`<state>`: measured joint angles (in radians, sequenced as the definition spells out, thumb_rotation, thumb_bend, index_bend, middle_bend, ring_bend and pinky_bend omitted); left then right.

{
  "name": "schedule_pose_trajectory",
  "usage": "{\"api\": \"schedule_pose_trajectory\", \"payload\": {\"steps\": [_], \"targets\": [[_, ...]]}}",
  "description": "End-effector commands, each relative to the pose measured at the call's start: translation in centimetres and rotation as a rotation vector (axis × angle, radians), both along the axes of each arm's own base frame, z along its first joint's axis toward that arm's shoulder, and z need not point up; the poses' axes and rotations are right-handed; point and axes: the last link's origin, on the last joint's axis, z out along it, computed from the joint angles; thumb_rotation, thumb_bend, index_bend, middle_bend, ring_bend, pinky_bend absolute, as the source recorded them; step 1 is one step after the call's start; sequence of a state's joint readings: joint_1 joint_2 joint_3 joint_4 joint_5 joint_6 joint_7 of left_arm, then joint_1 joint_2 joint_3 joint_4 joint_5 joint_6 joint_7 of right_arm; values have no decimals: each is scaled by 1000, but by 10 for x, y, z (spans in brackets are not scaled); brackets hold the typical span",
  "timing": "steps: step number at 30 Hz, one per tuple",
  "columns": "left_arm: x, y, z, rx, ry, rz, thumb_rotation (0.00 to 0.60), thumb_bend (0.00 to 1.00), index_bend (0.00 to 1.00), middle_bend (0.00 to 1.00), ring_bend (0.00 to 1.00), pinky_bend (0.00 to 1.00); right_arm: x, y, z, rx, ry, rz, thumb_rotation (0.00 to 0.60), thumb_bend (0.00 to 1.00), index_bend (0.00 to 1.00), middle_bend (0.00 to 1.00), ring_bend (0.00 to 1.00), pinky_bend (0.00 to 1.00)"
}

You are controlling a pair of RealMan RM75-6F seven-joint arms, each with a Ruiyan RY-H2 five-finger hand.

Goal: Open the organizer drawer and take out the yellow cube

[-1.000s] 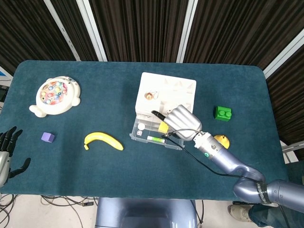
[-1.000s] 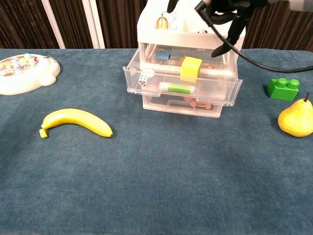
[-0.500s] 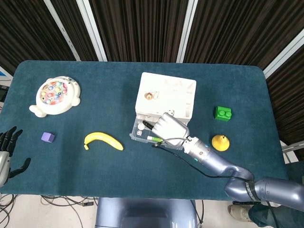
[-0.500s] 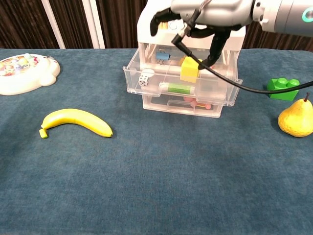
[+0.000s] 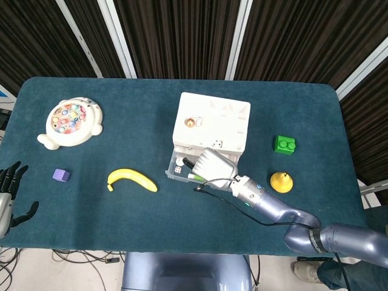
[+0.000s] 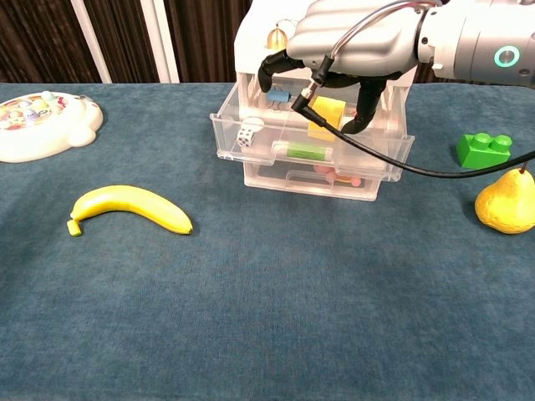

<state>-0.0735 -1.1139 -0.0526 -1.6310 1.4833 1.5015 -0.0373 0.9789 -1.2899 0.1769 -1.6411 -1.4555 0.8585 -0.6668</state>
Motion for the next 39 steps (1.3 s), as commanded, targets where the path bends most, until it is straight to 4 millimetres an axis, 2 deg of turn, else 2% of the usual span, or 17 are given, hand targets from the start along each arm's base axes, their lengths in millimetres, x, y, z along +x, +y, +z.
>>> {"api": "schedule_pose_trajectory", "payload": {"steps": [1,9,32,39], "targets": [[0,0,0,0,0,-1,600,306,38,0,0,0,2,-2,0,-6,13,3,600,97,279,943,971,1000],[0,0,0,0,0,-1,600,306,42,0,0,0,2,-7,0,-58,100,56,600,97,284,943,971,1000],[0,0,0,-1,1,3,600,307,45,0,0,0,4,-7,-10,-79,181,51,600,98,330,951,971,1000],[-1,0,1,-2,1,6,600,307,45,0,0,0,6,-9,-11,-98,202,56,600,114,383,958,971,1000]]}}
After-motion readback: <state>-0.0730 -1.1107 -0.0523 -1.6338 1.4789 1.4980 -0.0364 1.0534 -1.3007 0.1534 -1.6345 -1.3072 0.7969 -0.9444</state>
